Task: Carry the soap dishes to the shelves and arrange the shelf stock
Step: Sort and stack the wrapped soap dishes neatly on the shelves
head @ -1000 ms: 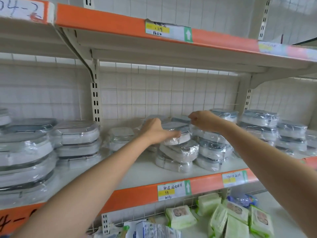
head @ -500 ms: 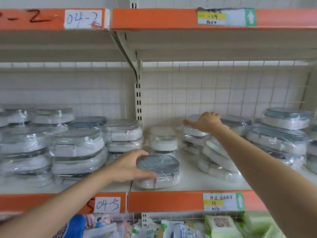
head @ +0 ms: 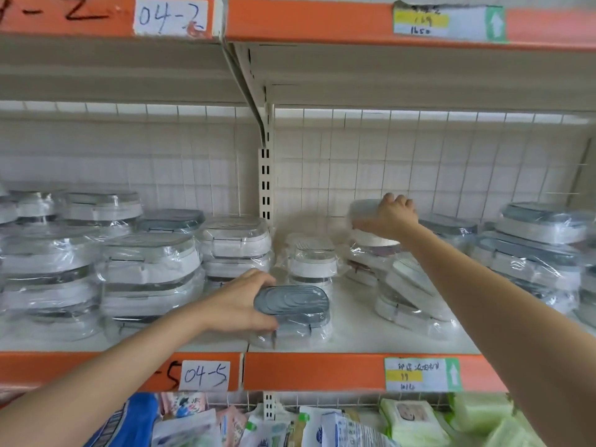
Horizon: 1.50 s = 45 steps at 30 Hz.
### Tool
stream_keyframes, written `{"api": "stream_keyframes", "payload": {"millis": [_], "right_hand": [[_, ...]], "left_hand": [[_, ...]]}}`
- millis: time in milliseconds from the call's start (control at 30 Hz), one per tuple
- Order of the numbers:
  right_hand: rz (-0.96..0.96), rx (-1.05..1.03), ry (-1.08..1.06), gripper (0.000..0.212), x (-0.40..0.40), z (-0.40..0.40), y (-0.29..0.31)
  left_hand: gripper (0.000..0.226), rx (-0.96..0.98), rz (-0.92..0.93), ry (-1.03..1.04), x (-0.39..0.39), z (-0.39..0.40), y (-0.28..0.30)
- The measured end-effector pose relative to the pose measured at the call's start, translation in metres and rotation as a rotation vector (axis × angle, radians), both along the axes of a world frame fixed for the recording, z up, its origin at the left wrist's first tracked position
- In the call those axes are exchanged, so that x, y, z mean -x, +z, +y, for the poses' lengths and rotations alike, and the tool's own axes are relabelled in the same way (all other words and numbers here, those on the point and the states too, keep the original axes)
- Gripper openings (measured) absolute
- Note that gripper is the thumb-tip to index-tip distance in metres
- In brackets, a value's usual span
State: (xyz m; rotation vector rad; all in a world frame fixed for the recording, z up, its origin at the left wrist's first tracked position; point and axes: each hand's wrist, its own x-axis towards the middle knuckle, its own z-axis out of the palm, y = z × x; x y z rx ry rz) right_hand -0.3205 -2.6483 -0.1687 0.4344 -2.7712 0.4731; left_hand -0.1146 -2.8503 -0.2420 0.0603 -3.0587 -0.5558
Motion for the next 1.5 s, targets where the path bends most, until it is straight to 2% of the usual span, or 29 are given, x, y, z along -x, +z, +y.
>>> {"api": "stream_keyframes", "payload": {"millis": [67, 133, 233, 433, 567, 700, 967, 1167, 1300, 1400, 1433, 1500], "right_hand": [[-0.049, 0.103, 0.203, 0.099, -0.012, 0.009, 0.008], [-0.191, 0.165, 0.401, 0.108, -0.031, 0.014, 0.014], [-0.320, 0.110, 0.592, 0.102, -0.057, 0.011, 0.010], [-0.459, 0.011, 0.765, 0.089, -0.091, -0.012, 0.000], [-0.551, -0.106, 0.798, 0.089, -0.097, -0.018, -0.013], [-0.607, -0.087, 0.806, 0.090, -0.103, -0.020, -0.019], [-0.568, -0.172, 0.787, 0.094, -0.115, -0.032, -0.016], [-0.514, -0.111, 0.651, 0.074, -0.108, 0.006, 0.003], [-0.380, -0.182, 0.503, 0.057, -0.099, 0.045, 0.011], [-0.262, -0.256, 0.368, 0.041, -0.082, 0.075, 0.009], [-0.224, -0.281, 0.317, 0.040, -0.079, 0.083, 0.007], [-0.174, -0.319, 0.210, 0.050, -0.075, 0.095, 0.001]], "left_hand": [[0.084, 0.016, -0.004, 0.004, -0.001, 0.001, 0.002], [0.079, 0.040, 0.000, 0.005, -0.001, 0.003, 0.003], [0.079, 0.075, 0.030, 0.034, -0.004, 0.006, 0.005], [0.095, 0.148, 0.151, 0.143, -0.023, 0.008, 0.016], [0.086, 0.153, 0.221, 0.144, -0.034, 0.011, 0.029], [0.086, 0.154, 0.190, 0.118, -0.037, 0.016, 0.037], [0.089, 0.163, 0.174, 0.063, -0.041, 0.022, 0.037], [0.086, 0.190, 0.207, -0.011, -0.028, 0.038, 0.044], [0.079, 0.246, 0.275, -0.132, -0.006, 0.066, 0.045], [0.064, 0.344, 0.265, -0.213, 0.015, 0.087, 0.039], [0.059, 0.373, 0.254, -0.219, 0.021, 0.091, 0.037], [0.053, 0.405, 0.216, -0.195, 0.031, 0.096, 0.033]]}}
